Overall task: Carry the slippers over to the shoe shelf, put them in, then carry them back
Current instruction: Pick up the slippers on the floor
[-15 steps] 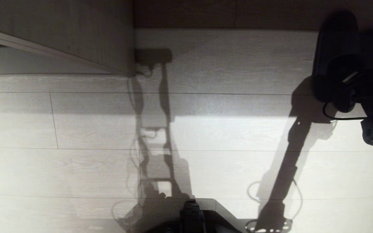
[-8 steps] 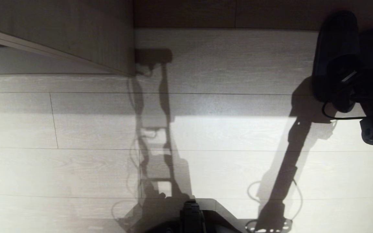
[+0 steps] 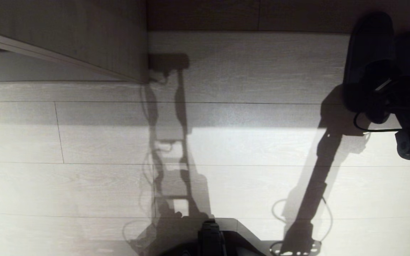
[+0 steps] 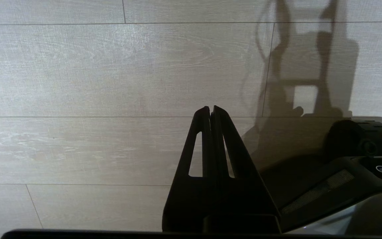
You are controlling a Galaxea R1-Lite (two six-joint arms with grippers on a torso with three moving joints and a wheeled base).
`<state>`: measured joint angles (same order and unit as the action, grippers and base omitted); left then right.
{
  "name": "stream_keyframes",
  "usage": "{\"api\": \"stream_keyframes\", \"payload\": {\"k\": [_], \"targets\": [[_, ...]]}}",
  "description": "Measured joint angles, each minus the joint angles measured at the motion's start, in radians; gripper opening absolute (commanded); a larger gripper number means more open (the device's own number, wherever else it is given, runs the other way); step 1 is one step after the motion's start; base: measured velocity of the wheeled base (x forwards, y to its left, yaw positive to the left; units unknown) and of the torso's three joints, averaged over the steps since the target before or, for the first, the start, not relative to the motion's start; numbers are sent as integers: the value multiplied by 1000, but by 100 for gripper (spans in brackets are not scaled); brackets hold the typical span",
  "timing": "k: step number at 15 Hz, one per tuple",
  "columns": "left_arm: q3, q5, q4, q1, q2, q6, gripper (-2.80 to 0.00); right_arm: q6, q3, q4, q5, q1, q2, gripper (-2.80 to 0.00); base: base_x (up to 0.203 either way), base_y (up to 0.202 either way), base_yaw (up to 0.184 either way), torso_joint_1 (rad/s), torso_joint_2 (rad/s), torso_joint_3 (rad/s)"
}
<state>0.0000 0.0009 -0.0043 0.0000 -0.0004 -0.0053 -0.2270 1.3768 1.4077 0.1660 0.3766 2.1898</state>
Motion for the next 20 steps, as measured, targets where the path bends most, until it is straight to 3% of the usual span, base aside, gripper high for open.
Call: {"api": "stream_keyframes", "payload": {"k": [12,20], "targets": [[0,0,0,0,0,0,-280,-11,-27,-19,-8,9,-42,-280,0,0,0,0,0,0],[0,0,0,0,0,0,-280,-29,-232,-93,-2,10,-252,-280,0,0,0,0,0,0]]}}
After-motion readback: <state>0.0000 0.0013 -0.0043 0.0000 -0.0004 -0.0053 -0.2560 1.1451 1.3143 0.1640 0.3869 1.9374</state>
